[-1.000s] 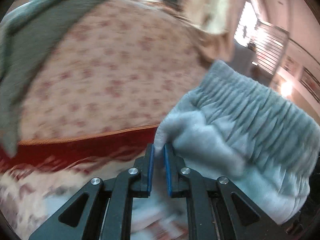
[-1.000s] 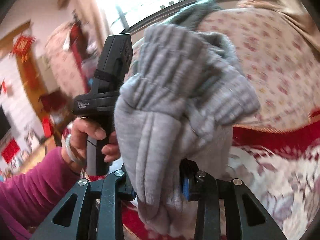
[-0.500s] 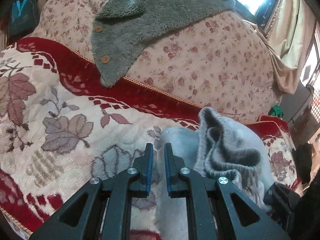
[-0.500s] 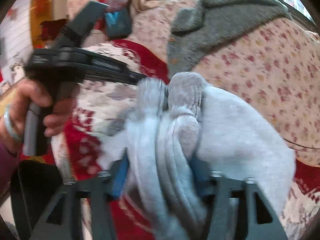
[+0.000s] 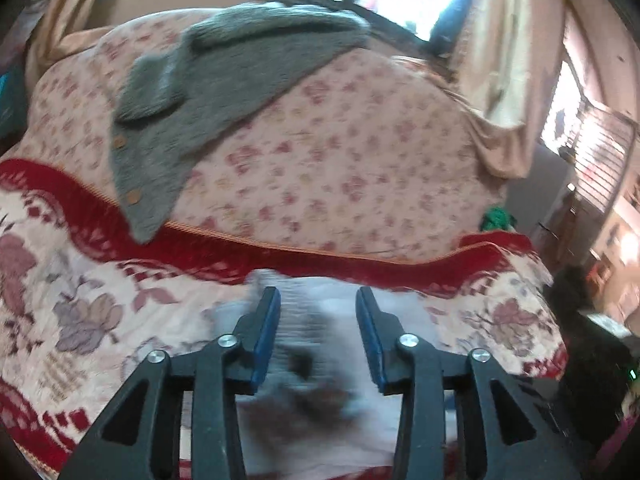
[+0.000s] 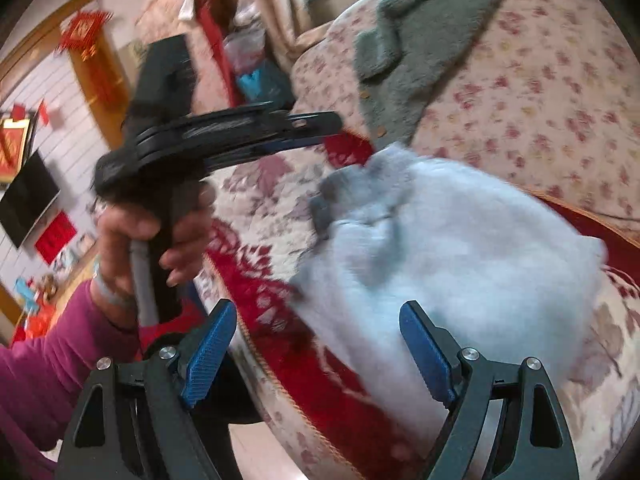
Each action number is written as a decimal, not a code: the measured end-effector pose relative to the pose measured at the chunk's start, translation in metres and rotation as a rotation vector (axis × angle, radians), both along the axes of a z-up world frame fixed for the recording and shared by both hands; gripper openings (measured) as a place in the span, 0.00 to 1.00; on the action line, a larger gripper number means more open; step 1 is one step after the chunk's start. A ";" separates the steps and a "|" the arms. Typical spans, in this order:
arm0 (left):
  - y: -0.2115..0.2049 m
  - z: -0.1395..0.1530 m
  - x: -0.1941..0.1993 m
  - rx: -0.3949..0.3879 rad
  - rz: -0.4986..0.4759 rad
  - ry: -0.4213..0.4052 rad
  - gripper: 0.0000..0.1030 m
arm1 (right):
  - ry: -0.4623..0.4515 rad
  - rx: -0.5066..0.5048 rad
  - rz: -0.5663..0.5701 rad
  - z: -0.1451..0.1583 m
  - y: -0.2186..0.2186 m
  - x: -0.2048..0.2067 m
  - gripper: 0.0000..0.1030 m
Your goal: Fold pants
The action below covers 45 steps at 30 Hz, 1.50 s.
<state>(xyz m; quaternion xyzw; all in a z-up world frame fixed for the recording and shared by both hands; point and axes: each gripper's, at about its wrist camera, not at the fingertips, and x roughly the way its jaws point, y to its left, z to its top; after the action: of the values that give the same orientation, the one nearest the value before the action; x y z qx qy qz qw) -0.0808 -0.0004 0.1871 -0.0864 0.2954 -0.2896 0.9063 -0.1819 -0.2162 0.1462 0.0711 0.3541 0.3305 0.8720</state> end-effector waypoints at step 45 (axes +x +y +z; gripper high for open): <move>-0.041 -0.040 -0.022 0.208 0.203 0.043 0.90 | 0.180 -0.038 -0.426 -0.022 -0.093 0.032 0.99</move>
<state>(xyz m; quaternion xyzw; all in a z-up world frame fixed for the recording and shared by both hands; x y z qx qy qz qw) -0.1029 -0.0417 0.1476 -0.0277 0.3328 -0.1623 0.9285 -0.1495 -0.3091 0.1242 0.1568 0.4136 0.1245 0.8882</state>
